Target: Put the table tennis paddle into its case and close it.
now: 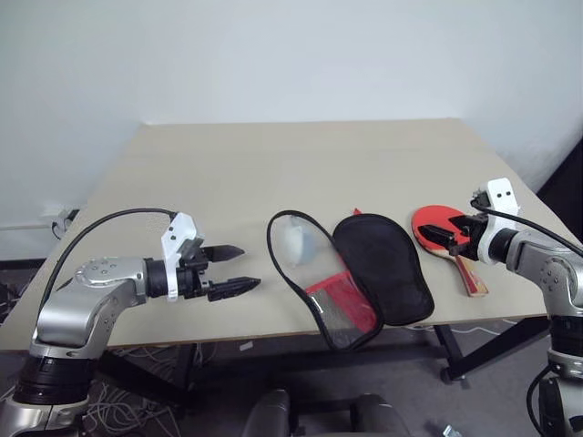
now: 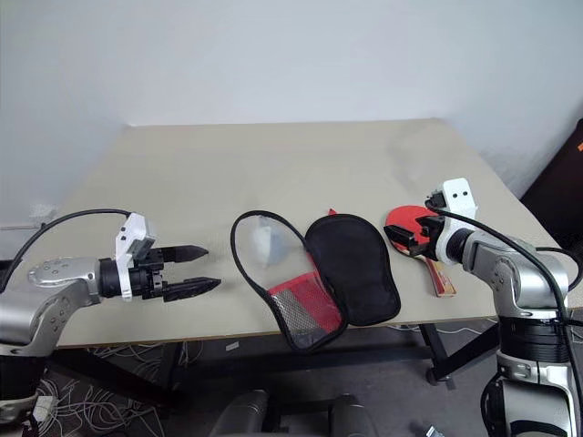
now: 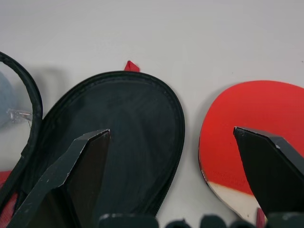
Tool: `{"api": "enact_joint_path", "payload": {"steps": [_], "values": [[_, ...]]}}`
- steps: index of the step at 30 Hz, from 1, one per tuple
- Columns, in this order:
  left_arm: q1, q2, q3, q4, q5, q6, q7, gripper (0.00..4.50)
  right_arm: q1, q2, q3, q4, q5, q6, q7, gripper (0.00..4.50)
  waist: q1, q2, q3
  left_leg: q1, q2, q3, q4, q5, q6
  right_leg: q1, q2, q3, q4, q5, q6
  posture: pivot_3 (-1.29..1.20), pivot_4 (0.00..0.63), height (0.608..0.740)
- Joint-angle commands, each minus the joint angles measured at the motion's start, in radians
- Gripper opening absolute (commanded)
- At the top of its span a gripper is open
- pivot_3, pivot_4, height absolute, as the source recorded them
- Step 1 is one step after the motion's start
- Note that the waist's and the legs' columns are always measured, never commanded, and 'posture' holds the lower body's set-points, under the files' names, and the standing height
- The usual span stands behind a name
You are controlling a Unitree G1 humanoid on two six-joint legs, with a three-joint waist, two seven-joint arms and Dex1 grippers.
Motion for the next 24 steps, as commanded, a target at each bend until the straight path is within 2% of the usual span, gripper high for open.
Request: {"api": "enact_joint_path", "payload": {"steps": [1,11,24], "values": [[0.000,0.009,0.011,-0.031,-0.002,-0.006,0.008,4.47,-0.046,-0.002,-0.007,-0.013,0.006,-0.008,-0.009,4.50,0.000,0.000,0.000,0.000,0.000,0.000,0.000,0.000,0.000,0.000,0.000,0.000,0.000,0.000,0.000,0.00,0.000,0.715],[0.013,0.012,0.039,-0.084,-0.055,0.036,0.019,4.47,-0.049,-0.002,-0.006,0.081,-0.040,-0.059,-0.039,4.50,0.000,0.000,0.000,0.000,-0.001,0.000,0.000,0.000,0.000,0.000,0.000,0.000,-0.001,0.000,0.000,0.00,0.000,0.715],[-0.009,-0.035,-0.030,-0.146,-0.058,0.100,0.111,4.47,0.001,-0.030,-0.042,0.271,-0.114,-0.171,-0.085,4.50,0.000,-0.001,0.000,0.000,-0.004,0.001,0.000,0.000,0.000,0.001,0.000,-0.001,-0.001,0.000,0.000,0.00,0.000,0.715]]}}
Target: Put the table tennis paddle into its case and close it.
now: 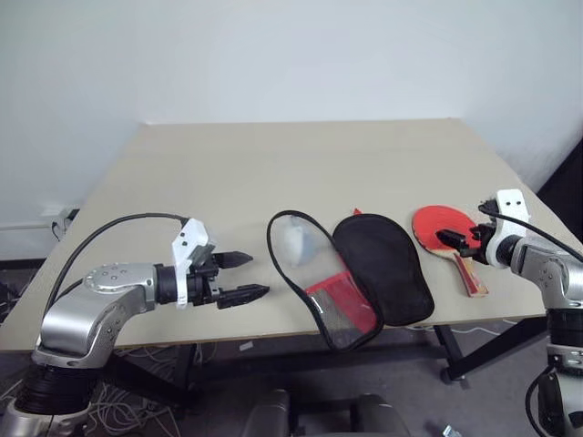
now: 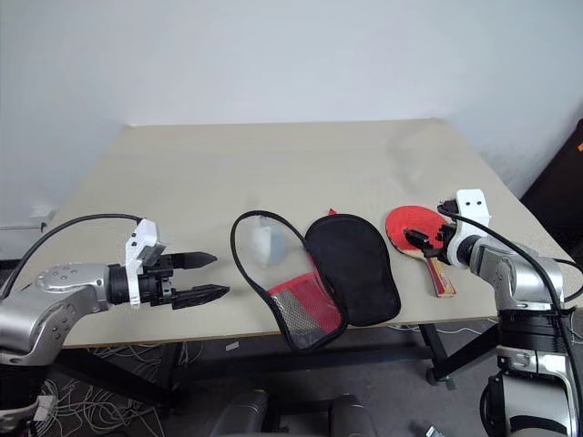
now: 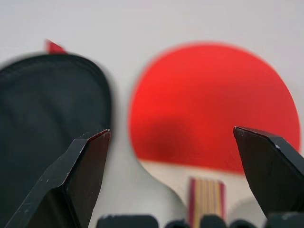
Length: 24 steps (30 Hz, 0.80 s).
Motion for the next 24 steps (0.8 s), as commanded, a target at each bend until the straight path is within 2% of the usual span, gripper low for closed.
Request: {"api": "enact_joint_path", "payload": {"steps": [1,13,24], "values": [[-0.036,-0.021,-0.021,-0.030,-0.001,0.003,0.028,4.47,-0.010,-0.028,-0.040,0.027,-0.017,-0.048,-0.009,4.50,0.000,0.000,0.000,0.000,0.000,0.000,0.000,0.000,0.000,0.000,0.000,0.000,0.000,0.000,0.000,0.00,0.000,0.715],[-0.116,-0.116,-0.149,0.045,0.074,-0.029,0.063,4.47,0.010,-0.059,-0.026,0.099,-0.039,0.032,-0.008,4.50,0.000,0.000,0.000,0.000,-0.001,-0.001,0.003,0.000,0.001,0.003,0.001,-0.001,0.000,0.000,0.000,0.00,0.000,0.715],[-0.125,-0.104,-0.174,0.016,0.080,-0.015,0.032,4.47,0.027,-0.037,0.009,0.093,-0.051,0.064,0.010,4.50,0.000,0.000,0.000,0.000,-0.001,-0.001,0.004,-0.001,0.002,0.003,0.001,-0.001,-0.001,0.000,0.001,0.00,0.000,0.715]]}}
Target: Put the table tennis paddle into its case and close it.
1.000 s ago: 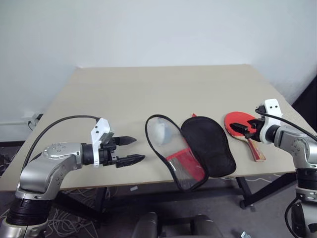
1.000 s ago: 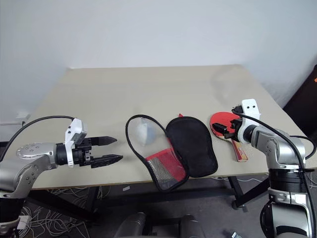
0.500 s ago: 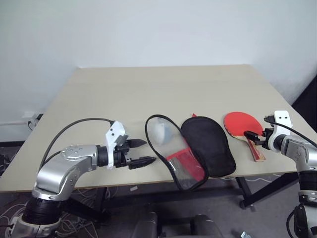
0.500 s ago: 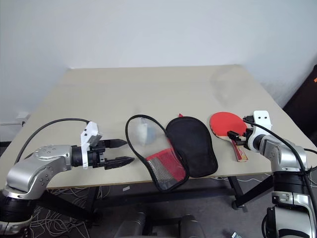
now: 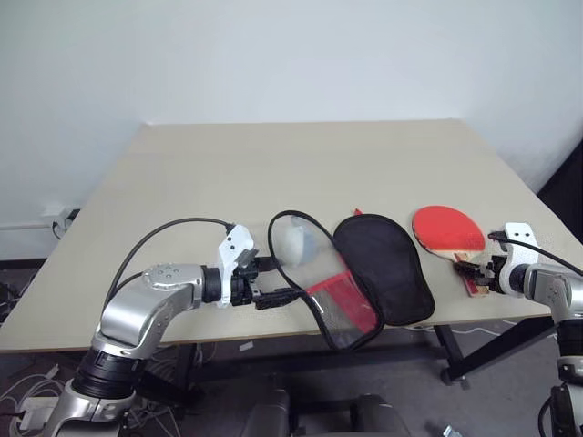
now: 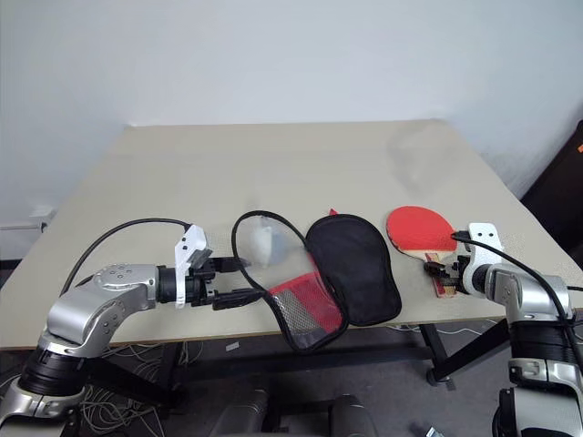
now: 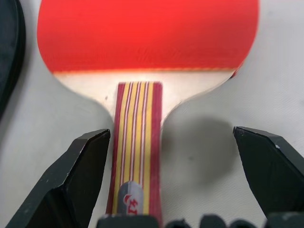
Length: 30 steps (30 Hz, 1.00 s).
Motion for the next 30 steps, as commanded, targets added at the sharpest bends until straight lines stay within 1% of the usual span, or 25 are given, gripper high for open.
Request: {"api": "enact_joint_path", "payload": {"steps": [1,6,8,9,11,14,15,17,22,24,30], "values": [[-0.026,0.012,0.001,-0.030,0.001,-0.011,-0.012,4.47,-0.020,0.007,0.006,-0.007,-0.013,-0.013,-0.009,4.50,0.000,0.000,0.000,0.000,0.000,0.000,0.000,0.000,0.000,0.000,0.000,0.000,0.000,0.000,0.000,0.00,0.000,0.715],[-0.030,0.013,-0.005,-0.027,0.010,-0.016,-0.016,4.47,-0.041,0.020,0.033,0.030,-0.045,-0.047,-0.027,4.50,0.000,-0.001,0.000,0.000,0.000,0.000,0.001,0.000,0.000,0.001,0.000,0.000,0.000,0.000,0.000,0.00,0.000,0.715],[-0.030,0.012,-0.006,-0.028,0.010,-0.016,-0.016,4.50,-0.053,0.025,0.040,0.057,-0.056,-0.065,-0.034,4.13,0.000,-0.002,-0.001,0.001,0.000,0.000,0.001,0.000,0.000,0.001,0.000,0.000,0.000,0.000,0.000,0.00,0.000,0.715],[-0.029,0.013,-0.005,-0.028,0.010,-0.016,-0.017,4.50,-0.057,0.026,0.043,0.065,-0.060,-0.070,-0.035,3.89,-0.001,-0.003,-0.001,0.001,0.000,0.000,0.001,0.000,0.000,0.001,0.000,0.000,0.000,0.000,0.000,0.00,0.000,0.715],[-0.027,0.014,-0.003,-0.028,0.009,-0.015,-0.018,4.50,-0.067,0.032,0.048,0.077,-0.068,-0.083,-0.036,3.25,-0.002,-0.004,-0.002,0.001,0.000,0.000,0.001,0.000,0.000,0.002,0.000,0.000,0.000,0.000,0.000,0.00,0.000,0.715],[-0.018,0.019,0.000,-0.030,0.010,-0.012,-0.016,4.50,-0.083,0.044,0.053,0.091,-0.076,-0.090,-0.039,2.21,-0.002,-0.004,-0.002,0.002,0.000,0.000,0.001,0.000,0.000,0.002,0.000,0.000,0.000,0.000,0.000,0.00,0.000,0.715],[-0.015,0.021,0.001,-0.032,0.009,-0.012,-0.017,4.50,-0.086,0.046,0.053,0.095,-0.078,-0.093,-0.039,1.77,-0.002,-0.004,-0.002,0.002,0.000,-0.001,0.001,0.000,0.000,0.003,0.000,0.000,0.000,0.000,0.000,0.00,0.000,0.715],[-0.014,0.025,0.005,-0.032,0.006,-0.011,-0.019,4.50,-0.091,0.048,0.052,0.098,-0.082,-0.103,-0.041,1.19,-0.002,-0.004,-0.002,0.002,0.000,-0.001,0.001,0.000,0.000,0.003,0.000,0.000,0.000,0.000,0.000,0.00,0.000,0.715],[-0.014,0.041,0.015,-0.020,0.003,-0.013,-0.028,4.50,-0.114,0.033,0.028,0.077,-0.082,-0.104,-0.064,1.18,-0.002,-0.004,-0.002,0.002,0.000,-0.001,0.002,0.000,0.000,0.003,0.000,0.000,0.000,0.000,0.000,0.00,0.000,0.715],[-0.014,0.046,0.015,-0.016,0.003,-0.013,-0.031,4.50,-0.121,0.022,0.006,0.031,-0.062,-0.078,-0.061,1.18,-0.001,-0.003,-0.002,0.001,0.000,0.000,0.001,0.000,0.000,0.002,0.000,0.000,0.000,0.000,0.000,0.00,0.000,0.715],[-0.027,0.049,0.008,0.004,0.006,-0.010,-0.039,4.50,-0.122,-0.004,-0.055,-0.211,0.014,0.081,-0.045,1.18,0.000,-0.001,-0.001,0.000,0.000,0.000,0.001,0.000,0.000,0.000,-0.001,0.000,0.000,0.000,0.000,0.00,0.000,0.715]]}}
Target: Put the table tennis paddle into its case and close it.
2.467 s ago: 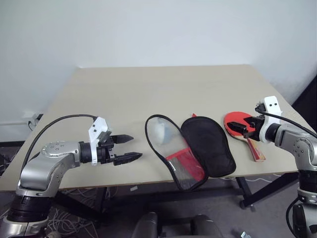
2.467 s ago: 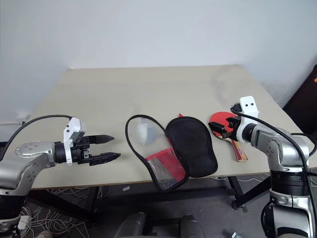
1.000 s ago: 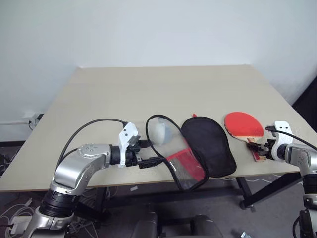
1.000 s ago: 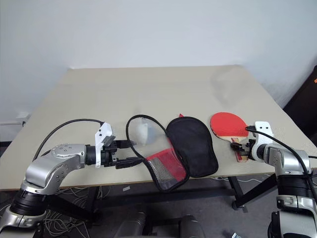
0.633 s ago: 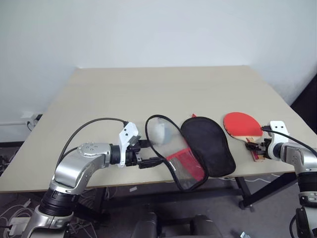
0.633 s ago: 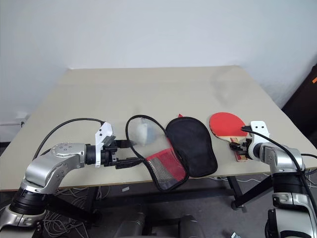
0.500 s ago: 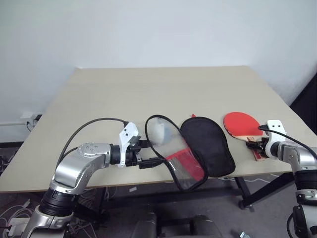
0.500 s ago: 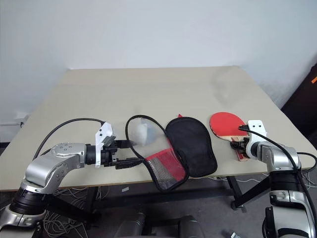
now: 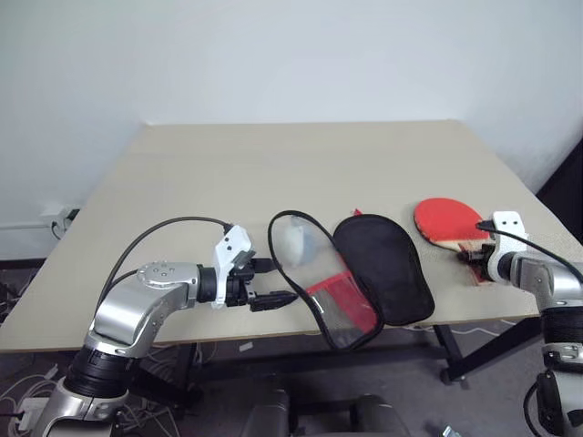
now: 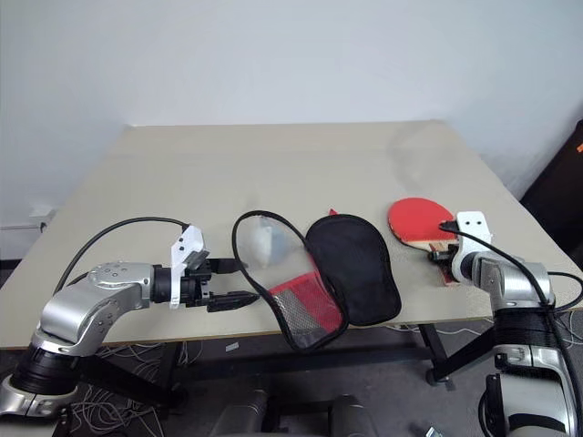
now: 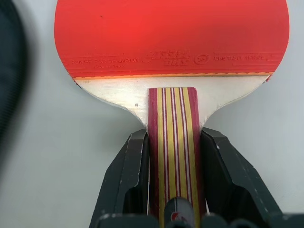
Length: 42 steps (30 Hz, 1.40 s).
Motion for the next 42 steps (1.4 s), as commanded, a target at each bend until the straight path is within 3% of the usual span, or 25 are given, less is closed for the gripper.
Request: {"api": "enact_joint_path", "payload": {"steps": [1,6,12,21,30,42], "values": [[-0.025,0.009,0.012,0.001,0.003,-0.010,-0.010,4.50,-0.039,-0.042,-0.063,-0.179,0.051,0.082,0.005,1.18,0.000,0.000,0.000,0.000,0.000,0.000,0.000,0.000,0.000,0.000,0.000,0.000,0.000,0.000,0.000,0.00,0.000,0.715],[-0.053,0.005,0.000,0.029,0.012,-0.013,-0.022,4.50,-0.021,0.021,-0.066,-0.389,0.122,0.265,-0.022,1.18,0.000,-0.001,0.000,0.000,0.001,0.000,0.000,0.000,0.000,-0.001,0.000,0.000,0.000,0.000,0.000,0.00,0.000,0.715],[-0.083,-0.005,-0.015,0.059,0.028,-0.028,-0.028,4.50,0.032,0.162,-0.072,-0.533,0.146,0.330,-0.091,1.18,0.001,-0.001,0.000,-0.003,0.001,0.000,0.000,0.000,0.000,-0.003,0.000,0.000,0.000,0.000,0.000,0.00,0.000,0.715],[-0.102,-0.018,-0.025,0.080,0.040,-0.038,-0.039,4.50,0.145,0.243,-0.067,-0.692,0.185,0.448,-0.112,1.18,0.000,0.000,0.000,-0.006,0.003,0.001,0.000,0.000,0.000,-0.005,-0.002,-0.005,0.000,0.000,0.000,0.00,0.000,0.715],[-0.123,-0.036,-0.039,0.094,0.051,-0.035,-0.043,4.50,0.117,0.364,-0.040,-0.730,0.181,0.501,-0.170,1.18,0.000,0.000,-0.001,-0.011,0.005,0.001,0.000,0.000,0.000,-0.007,-0.005,-0.014,0.000,0.000,0.000,0.00,0.000,0.715],[-0.113,-0.020,-0.024,0.080,0.047,-0.026,-0.041,4.50,0.204,0.327,-0.008,-0.698,0.152,0.440,-0.169,1.18,0.001,0.001,-0.001,-0.014,0.010,0.004,0.000,0.000,0.000,-0.007,-0.007,-0.023,0.000,0.000,-0.001,0.00,0.000,0.715]]}}
